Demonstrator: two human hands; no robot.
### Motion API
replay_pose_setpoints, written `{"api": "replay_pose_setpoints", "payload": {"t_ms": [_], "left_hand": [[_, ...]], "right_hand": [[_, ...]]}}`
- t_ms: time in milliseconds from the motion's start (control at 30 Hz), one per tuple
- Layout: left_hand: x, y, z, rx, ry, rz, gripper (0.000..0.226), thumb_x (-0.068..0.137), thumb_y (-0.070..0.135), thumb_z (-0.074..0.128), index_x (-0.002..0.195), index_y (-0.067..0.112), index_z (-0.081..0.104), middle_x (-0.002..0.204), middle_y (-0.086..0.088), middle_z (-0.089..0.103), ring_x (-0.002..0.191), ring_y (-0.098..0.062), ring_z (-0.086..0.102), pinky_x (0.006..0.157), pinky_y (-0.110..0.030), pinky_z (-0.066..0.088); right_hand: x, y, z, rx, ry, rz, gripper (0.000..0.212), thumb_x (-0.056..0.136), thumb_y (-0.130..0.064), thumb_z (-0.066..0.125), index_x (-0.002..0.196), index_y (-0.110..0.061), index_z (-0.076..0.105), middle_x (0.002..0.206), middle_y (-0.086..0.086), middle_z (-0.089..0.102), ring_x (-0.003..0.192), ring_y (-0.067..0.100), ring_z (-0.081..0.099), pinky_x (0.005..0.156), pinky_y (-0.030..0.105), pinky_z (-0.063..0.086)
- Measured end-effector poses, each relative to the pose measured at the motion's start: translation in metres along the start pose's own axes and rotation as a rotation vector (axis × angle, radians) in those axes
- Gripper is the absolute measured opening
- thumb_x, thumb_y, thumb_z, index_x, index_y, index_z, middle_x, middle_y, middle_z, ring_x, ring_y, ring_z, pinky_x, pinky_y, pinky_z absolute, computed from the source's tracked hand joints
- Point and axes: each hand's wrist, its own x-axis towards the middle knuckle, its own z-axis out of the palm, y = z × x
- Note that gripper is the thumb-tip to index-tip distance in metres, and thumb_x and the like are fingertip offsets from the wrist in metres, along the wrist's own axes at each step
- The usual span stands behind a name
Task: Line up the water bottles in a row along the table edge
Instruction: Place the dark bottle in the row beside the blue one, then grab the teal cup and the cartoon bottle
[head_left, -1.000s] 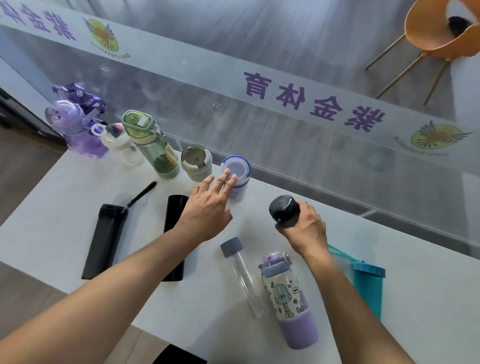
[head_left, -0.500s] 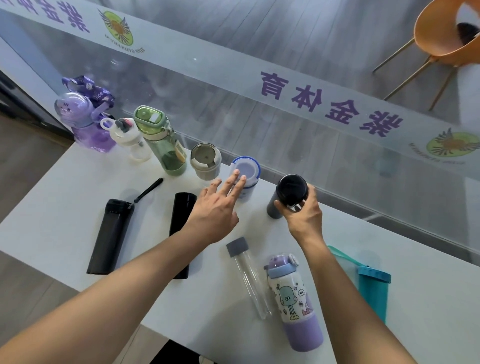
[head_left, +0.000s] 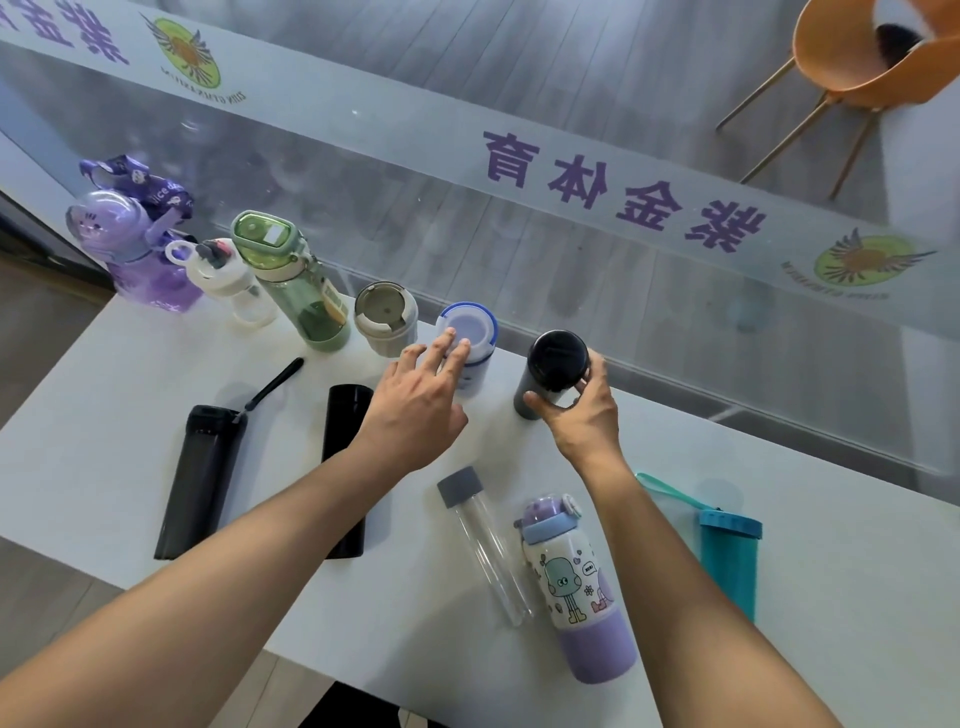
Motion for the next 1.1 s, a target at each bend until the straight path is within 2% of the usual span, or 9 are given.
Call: {"api": "replay_pose_setpoints", "payload": {"t_ms": [133, 267, 467, 667, 767, 833, 900, 1000, 1100], "left_hand": [[0.000, 0.012, -0.009, -0.001, 0.048, 0.026, 0.072, 0.088, 0.031, 0.055, 0.153, 0.018, 0.028, 0.162, -0.010, 0.025, 0.138, -0.033, 0.031, 0.113, -0.042, 0.030], [-0.009, 0.043, -0.009, -0.051, 0.100, 0.148, 0.055, 0.087, 0.025, 0.059, 0.140, 0.014, 0.050, 0.150, -0.012, 0.042, 0.131, -0.035, 0.042, 0.108, -0.045, 0.036], [-0.030, 0.095, 0.017, -0.105, 0.069, 0.276, 0.043, 0.082, 0.018, 0.066, 0.125, 0.011, 0.064, 0.133, -0.013, 0.058, 0.116, -0.038, 0.053, 0.096, -0.046, 0.046], [-0.039, 0.137, 0.049, -0.096, -0.052, 0.366, 0.040, 0.086, 0.024, 0.063, 0.126, 0.017, 0.061, 0.136, -0.008, 0.055, 0.123, -0.033, 0.050, 0.099, -0.044, 0.040], [-0.044, 0.150, 0.062, -0.064, -0.101, 0.415, 0.039, 0.085, 0.023, 0.063, 0.124, 0.018, 0.061, 0.134, -0.006, 0.057, 0.124, -0.032, 0.049, 0.101, -0.044, 0.039], [-0.047, 0.155, 0.067, -0.043, -0.127, 0.430, 0.038, 0.085, 0.024, 0.063, 0.123, 0.018, 0.062, 0.133, -0.006, 0.057, 0.124, -0.031, 0.049, 0.101, -0.044, 0.040], [-0.048, 0.157, 0.070, -0.045, -0.143, 0.425, 0.037, 0.085, 0.024, 0.063, 0.122, 0.018, 0.063, 0.131, -0.006, 0.058, 0.124, -0.031, 0.049, 0.100, -0.044, 0.040], [-0.048, 0.158, 0.071, -0.049, -0.153, 0.402, 0.037, 0.085, 0.023, 0.064, 0.121, 0.019, 0.063, 0.130, -0.005, 0.058, 0.125, -0.031, 0.049, 0.100, -0.044, 0.040], [-0.047, 0.154, 0.069, -0.041, -0.157, 0.386, 0.038, 0.085, 0.025, 0.062, 0.123, 0.020, 0.062, 0.131, -0.004, 0.057, 0.126, -0.029, 0.047, 0.102, -0.042, 0.038]], "right_hand": [[-0.010, 0.005, -0.023, -0.138, 0.020, 0.006, 0.080, 0.080, -0.025, 0.083, 0.146, -0.023, 0.041, 0.142, 0.004, 0.053, 0.129, 0.019, 0.051, 0.108, 0.037, 0.043], [-0.025, 0.019, -0.054, -0.295, 0.083, 0.022, 0.059, 0.090, -0.027, 0.070, 0.143, -0.021, 0.046, 0.138, 0.007, 0.054, 0.127, 0.023, 0.052, 0.108, 0.039, 0.043], [-0.061, 0.057, -0.100, -0.503, 0.150, 0.057, 0.045, 0.095, -0.029, 0.060, 0.139, -0.021, 0.052, 0.132, 0.007, 0.057, 0.118, 0.025, 0.054, 0.103, 0.039, 0.045], [-0.087, 0.106, -0.143, -0.608, 0.271, 0.230, 0.046, 0.090, -0.033, 0.063, 0.133, -0.019, 0.056, 0.128, 0.010, 0.058, 0.116, 0.031, 0.055, 0.099, 0.042, 0.041], [-0.085, 0.129, -0.159, -0.635, 0.286, 0.406, 0.064, 0.084, -0.046, 0.068, 0.139, -0.019, 0.047, 0.129, 0.013, 0.054, 0.118, 0.035, 0.053, 0.098, 0.044, 0.040], [-0.079, 0.141, -0.166, -0.660, 0.227, 0.531, 0.083, 0.079, -0.059, 0.069, 0.143, -0.018, 0.037, 0.130, 0.014, 0.051, 0.120, 0.036, 0.051, 0.098, 0.044, 0.040], [-0.073, 0.153, -0.170, -0.654, 0.166, 0.625, 0.092, 0.076, -0.066, 0.069, 0.143, -0.015, 0.032, 0.131, 0.015, 0.050, 0.121, 0.037, 0.051, 0.099, 0.044, 0.040], [-0.065, 0.165, -0.173, -0.577, 0.148, 0.665, 0.078, 0.078, -0.061, 0.071, 0.127, -0.011, 0.038, 0.128, 0.014, 0.057, 0.120, 0.038, 0.055, 0.098, 0.044, 0.045], [-0.061, 0.160, -0.172, -0.459, 0.211, 0.587, 0.071, 0.076, -0.055, 0.077, 0.120, -0.010, 0.043, 0.122, 0.014, 0.064, 0.113, 0.037, 0.061, 0.093, 0.045, 0.050]]}}
